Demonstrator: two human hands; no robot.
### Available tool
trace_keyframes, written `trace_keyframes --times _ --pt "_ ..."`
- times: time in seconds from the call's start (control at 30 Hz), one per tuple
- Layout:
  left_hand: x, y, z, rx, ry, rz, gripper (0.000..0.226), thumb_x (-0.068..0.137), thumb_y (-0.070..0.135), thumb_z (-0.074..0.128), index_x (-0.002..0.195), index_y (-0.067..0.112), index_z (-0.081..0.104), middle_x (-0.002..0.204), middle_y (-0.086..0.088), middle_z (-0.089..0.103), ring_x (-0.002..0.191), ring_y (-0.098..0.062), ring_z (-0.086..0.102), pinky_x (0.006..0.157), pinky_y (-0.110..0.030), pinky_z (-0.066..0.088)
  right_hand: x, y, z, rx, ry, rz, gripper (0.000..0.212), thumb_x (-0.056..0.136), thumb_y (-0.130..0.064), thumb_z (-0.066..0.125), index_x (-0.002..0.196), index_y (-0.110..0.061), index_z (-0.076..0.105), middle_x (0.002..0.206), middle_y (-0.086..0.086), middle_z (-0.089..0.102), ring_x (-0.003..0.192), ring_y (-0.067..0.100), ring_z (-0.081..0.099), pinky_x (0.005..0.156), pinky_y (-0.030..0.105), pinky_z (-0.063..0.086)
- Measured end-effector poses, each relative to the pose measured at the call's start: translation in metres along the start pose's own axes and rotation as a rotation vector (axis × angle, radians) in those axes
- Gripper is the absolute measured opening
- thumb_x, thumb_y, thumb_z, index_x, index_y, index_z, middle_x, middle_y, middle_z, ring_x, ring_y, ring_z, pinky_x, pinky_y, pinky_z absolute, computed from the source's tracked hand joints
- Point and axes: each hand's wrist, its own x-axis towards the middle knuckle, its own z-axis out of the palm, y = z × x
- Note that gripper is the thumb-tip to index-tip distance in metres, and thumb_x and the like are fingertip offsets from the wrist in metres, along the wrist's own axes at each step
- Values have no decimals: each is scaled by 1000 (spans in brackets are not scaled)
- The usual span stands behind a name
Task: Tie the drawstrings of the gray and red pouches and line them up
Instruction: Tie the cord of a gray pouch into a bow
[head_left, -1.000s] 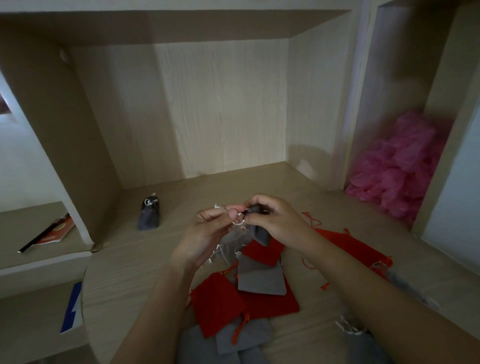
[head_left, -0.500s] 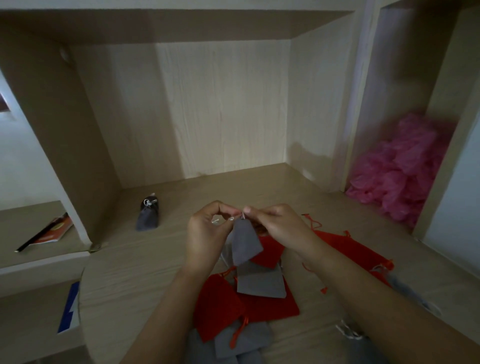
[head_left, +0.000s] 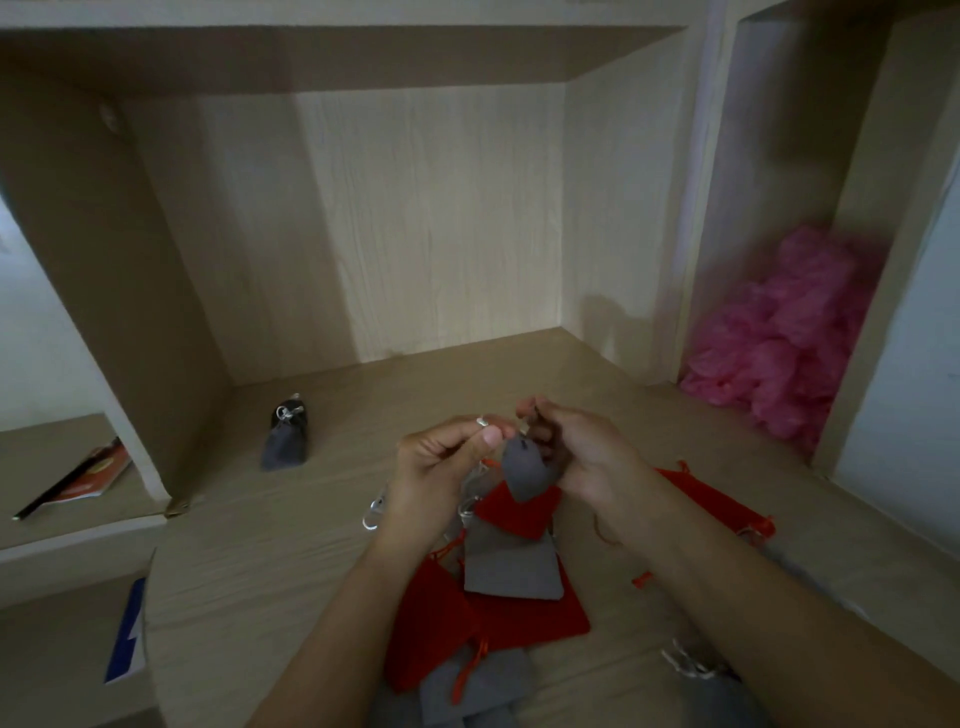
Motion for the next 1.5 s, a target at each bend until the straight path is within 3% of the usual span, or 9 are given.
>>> trace_keyframes --times 0.1,0.33,0.5,0.6,0.73,0.93,1.13,1.27,1.5 --pt "-5 3 7 -135 -69 -168 13 78 13 60 75 10 73 75 4 72 75 -6 62 69 -16 49 2 -4 -2 70 -7 -10 30 101 -8 34 73 -10 46 44 -6 44 30 2 29 32 13 22" --pt "-4 2 6 -283 -77 -281 14 71 18 64 73 14 77 87 -7 74 89 -20 62 80 -26 47 5 -11 -3 158 -26 -45 26 100 -5 36 77 -8 47 39 -6 40 31 3 29 33 13 24" --pt "-3 2 7 -386 -29 -317 18 74 15 60 68 13 76 72 1 71 69 -6 62 68 -15 50 3 -21 -10 20 -120 -92 20 97 -7 44 80 -5 55 47 -5 48 38 1 39 38 12 34" --pt "1 -2 4 -473 47 -392 13 70 10 63 67 7 75 73 -7 72 64 -8 65 62 -14 52 -5 -37 -18 -244 -264 -91 6 83 -14 63 83 -9 60 61 -1 60 52 5 53 48 14 45" --pt "6 -5 -2 -457 79 -446 7 65 4 65 68 -1 68 69 -8 70 62 -10 67 60 -13 53 -12 -45 -22 -918 -335 -275 25 71 -13 80 91 -19 67 76 -4 63 68 3 59 65 15 47" --pt "4 -12 -3 -69 -62 -447 14 74 -8 69 68 4 70 61 -3 69 58 -6 64 57 -14 51 -14 -34 -14 -1634 -239 -480 20 76 -10 75 96 -11 74 81 -1 67 63 1 52 52 5 35" --pt "0 -21 -1 155 -196 -429 22 81 -10 63 81 11 67 50 6 63 48 -1 58 52 -13 47 -6 -24 -4 -2019 -257 -386 18 86 -11 59 101 -7 69 94 5 54 87 19 55 68 24 35" --pt "2 -24 -5 254 -202 -373 28 80 -7 65 70 19 69 53 7 62 50 0 55 55 -14 45 -8 -15 -2 -2171 -273 -612 16 87 -12 57 97 -2 64 75 3 30 98 27 55 66 26 25" --pt "1 -23 -5 119 -233 -456 20 77 -8 67 73 11 68 52 4 64 48 -2 58 50 -13 45 -10 -8 -2 -2241 -352 -636 20 92 -12 50 100 1 63 107 15 50 103 29 54 77 33 40"
